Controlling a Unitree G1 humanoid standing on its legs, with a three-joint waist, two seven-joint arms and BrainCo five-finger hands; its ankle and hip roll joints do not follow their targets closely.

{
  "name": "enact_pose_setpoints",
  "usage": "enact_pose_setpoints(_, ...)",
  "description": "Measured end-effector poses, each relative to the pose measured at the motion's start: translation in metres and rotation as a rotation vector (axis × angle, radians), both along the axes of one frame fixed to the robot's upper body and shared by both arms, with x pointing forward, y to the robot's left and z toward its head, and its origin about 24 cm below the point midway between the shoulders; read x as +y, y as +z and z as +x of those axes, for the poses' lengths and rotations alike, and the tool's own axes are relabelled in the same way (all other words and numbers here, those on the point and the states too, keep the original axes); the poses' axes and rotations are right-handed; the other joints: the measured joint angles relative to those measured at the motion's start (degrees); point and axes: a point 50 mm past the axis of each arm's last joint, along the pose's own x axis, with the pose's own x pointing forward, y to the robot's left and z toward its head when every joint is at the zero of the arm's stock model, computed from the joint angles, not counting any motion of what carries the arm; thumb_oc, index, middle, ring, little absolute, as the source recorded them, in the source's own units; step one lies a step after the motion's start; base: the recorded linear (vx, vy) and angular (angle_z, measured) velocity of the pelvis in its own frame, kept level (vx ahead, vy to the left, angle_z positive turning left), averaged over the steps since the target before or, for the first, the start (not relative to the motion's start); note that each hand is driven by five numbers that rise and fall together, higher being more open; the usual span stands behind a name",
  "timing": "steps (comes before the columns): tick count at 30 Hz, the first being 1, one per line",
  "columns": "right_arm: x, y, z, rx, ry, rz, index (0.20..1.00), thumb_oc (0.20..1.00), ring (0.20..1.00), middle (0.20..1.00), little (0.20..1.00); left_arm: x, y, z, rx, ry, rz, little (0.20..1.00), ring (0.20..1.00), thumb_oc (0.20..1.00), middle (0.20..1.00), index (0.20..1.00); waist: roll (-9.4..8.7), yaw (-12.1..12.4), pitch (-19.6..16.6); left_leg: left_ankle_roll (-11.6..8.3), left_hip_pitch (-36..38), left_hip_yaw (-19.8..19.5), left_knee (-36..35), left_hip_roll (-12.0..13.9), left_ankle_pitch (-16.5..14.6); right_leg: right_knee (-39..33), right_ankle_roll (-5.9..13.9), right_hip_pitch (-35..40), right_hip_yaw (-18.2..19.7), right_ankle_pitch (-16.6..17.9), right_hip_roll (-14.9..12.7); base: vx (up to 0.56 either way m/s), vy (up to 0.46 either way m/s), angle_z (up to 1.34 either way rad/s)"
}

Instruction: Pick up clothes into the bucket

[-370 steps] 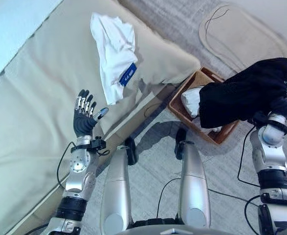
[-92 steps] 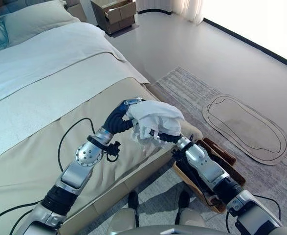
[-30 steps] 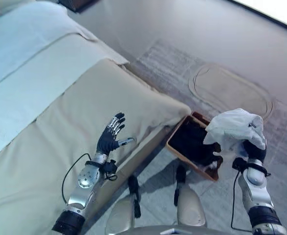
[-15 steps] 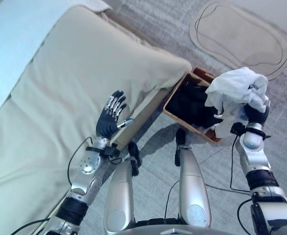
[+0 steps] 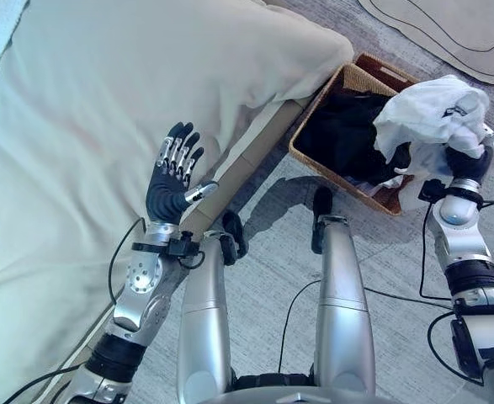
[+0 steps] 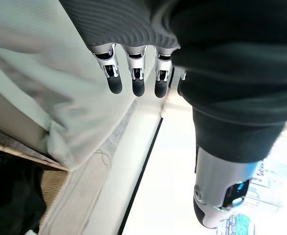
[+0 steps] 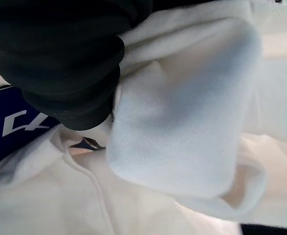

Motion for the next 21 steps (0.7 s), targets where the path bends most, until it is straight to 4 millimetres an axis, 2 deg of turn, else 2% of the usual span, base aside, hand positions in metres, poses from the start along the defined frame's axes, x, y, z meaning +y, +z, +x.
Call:
enact_pose_setpoints(3, 0.0, 0.001, 0.008, 0.055, -0.008, -0.035, 0.2, 0.2, 0.2, 0.2, 0.2, 0.0, 0.003, -0.002, -0.011, -0.002, -0.001, 1.0, 1.0, 1.0, 1.0, 1.0, 0.15, 0.3, 0.1, 0.0, -2.6, -0.1, 1.6, -0.1, 0.0, 2.0, -0.14, -3.0, 0.6, -0.3, 0.3, -0.01, 0.001, -0.03)
enact_pose_setpoints(6, -0.002, 0.005, 0.017, 0.109, -0.028, -0.063, 0.2, 0.2, 0.2, 0.2, 0.2, -0.002, 0.006, -0.004, -0.025, -0.014, -0.012, 1.0, 1.0, 1.0, 1.0, 1.0, 0.45, 1.8, 0.1, 0.05, -5.3, -0.8, 1.9, -0.5, -0.1, 2.5, 0.27, -6.0, 1.1, -0.6, 0.7, 0.0, 0.002, -0.06)
enact_pose_setpoints(7, -0.002, 0.005, 0.019, 0.123, -0.03, -0.075, 0.2, 0.2, 0.2, 0.2, 0.2, -0.003, 0.006, -0.005, -0.025, -0.016, -0.008, 1.0, 1.0, 1.0, 1.0, 1.0, 0.57, 1.9, 0.0, 0.09, -5.8, -1.2, 2.1, -0.4, -0.1, 5.1, 0.28, -6.9, 1.1, -1.6, 1.1, 0.01, 0.009, 0.19)
enact_pose_setpoints(8, -0.004, 0.002, 0.019, 0.143, -0.039, -0.074, 0.2, 0.2, 0.2, 0.2, 0.2, -0.004, 0.008, -0.007, -0.033, -0.034, 0.009, 1.0, 1.0, 1.0, 1.0, 1.0, 0.58, 1.7, 0.0, 0.05, -6.9, -1.3, 3.7, -0.5, -0.1, 12.9, -1.54, -7.6, 1.9, -5.2, 1.1, 0.02, 0.015, 0.41)
enact_pose_setpoints(9, -0.006, 0.004, 0.02, 0.148, -0.045, -0.077, 0.2, 0.2, 0.2, 0.2, 0.2, -0.005, 0.011, -0.009, -0.046, -0.043, 0.011, 1.0, 1.0, 1.0, 1.0, 1.0, 0.63, 1.5, 0.0, -0.49, -7.7, -1.5, 4.9, -0.9, -0.3, 13.7, -1.74, -7.8, 2.2, -7.8, 1.1, 0.04, 0.023, 0.46)
enact_pose_setpoints(10, -0.007, 0.013, 0.024, 0.139, -0.049, -0.082, 0.2, 0.2, 0.2, 0.2, 0.2, -0.007, 0.013, -0.009, -0.059, -0.048, 0.006, 1.0, 1.0, 1.0, 1.0, 1.0, 0.69, 1.7, 0.1, -0.87, -9.5, -1.7, 6.5, -1.1, -0.5, 13.8, -1.03, -9.6, 2.2, -8.2, 1.2, 0.04, 0.032, 0.04)
enact_pose_setpoints(11, -0.006, 0.022, 0.028, 0.142, -0.049, -0.103, 0.2, 0.2, 0.2, 0.2, 0.2, -0.008, 0.011, -0.009, -0.05, -0.05, 0.005, 1.0, 1.0, 1.0, 1.0, 1.0, 0.85, 3.0, 0.0, -0.28, -9.1, -1.8, 8.1, -1.1, -1.3, 13.9, -0.99, -10.8, 2.2, -8.2, 1.8, 0.05, 0.031, -0.23)
enact_pose_setpoints(12, -0.004, 0.025, 0.03, 0.154, -0.046, -0.132, 0.2, 0.2, 0.2, 0.2, 0.2, -0.008, 0.01, -0.009, -0.046, -0.051, 0.004, 1.0, 1.0, 1.0, 1.0, 1.0, 0.93, 3.2, 0.1, -1.21, -9.4, -2.3, 8.1, -1.4, -2.1, 13.8, -0.84, -11.2, 2.1, -8.1, 1.6, 0.03, 0.025, -0.3)
enact_pose_setpoints(13, -0.004, 0.026, 0.032, 0.171, -0.044, -0.157, 0.2, 0.2, 0.2, 0.2, 0.2, -0.009, 0.01, -0.009, -0.043, -0.053, 0.002, 1.0, 1.0, 1.0, 1.0, 1.0, 1.09, 3.1, 0.1, -1.23, -9.4, -2.7, 8.0, -1.6, -2.2, 13.7, -0.52, -11.3, 1.9, -8.0, 1.4, 0.02, 0.017, -0.16)
enact_pose_setpoints(16, -0.02, 0.026, 0.028, 0.242, -0.109, -0.196, 0.2, 0.2, 0.2, 0.2, 0.2, -0.016, 0.007, -0.01, -0.033, -0.083, 0.007, 1.0, 1.0, 1.0, 1.0, 1.0, 1.44, 2.8, 0.0, -1.41, -10.0, -3.2, 9.0, -2.4, -2.3, 15.9, -1.34, -11.7, 2.0, -8.3, 0.6, 0.02, 0.032, 0.2)
enact_pose_setpoints(18, -0.025, 0.038, 0.029, 0.253, -0.145, -0.235, 0.2, 0.2, 0.2, 0.2, 0.2, -0.015, 0.005, -0.011, -0.022, -0.076, 0.008, 1.0, 1.0, 1.0, 1.0, 1.0, 1.55, 3.1, -0.1, -1.33, -11.0, -3.2, 8.3, -2.6, -2.3, 14.6, -1.28, -12.6, 1.5, -8.3, 0.7, 0.01, 0.026, 0.02)
enact_pose_setpoints(20, -0.028, 0.051, 0.032, 0.321, -0.191, -0.406, 0.2, 0.2, 0.2, 0.2, 0.2, -0.017, 0.004, -0.011, -0.014, -0.081, 0.008, 1.0, 1.0, 1.0, 1.0, 1.0, 2.12, 3.8, -0.2, -1.23, -11.2, -3.8, 7.3, -2.8, -2.3, 13.1, -0.23, -12.9, 1.2, -7.9, 0.7, 0.02, 0.006, -0.23)
enact_pose_setpoints(21, -0.032, 0.054, 0.031, 0.338, -0.212, -0.443, 0.2, 0.2, 0.2, 0.2, 0.2, -0.017, 0.003, -0.011, -0.012, -0.084, 0.011, 1.0, 1.0, 1.0, 1.0, 1.0, 2.35, 4.3, -0.3, -1.01, -11.3, -3.7, 7.2, -2.2, -2.1, 16.0, -0.67, -13.4, 1.4, -8.6, 0.9, 0.02, 0.0, -0.12)
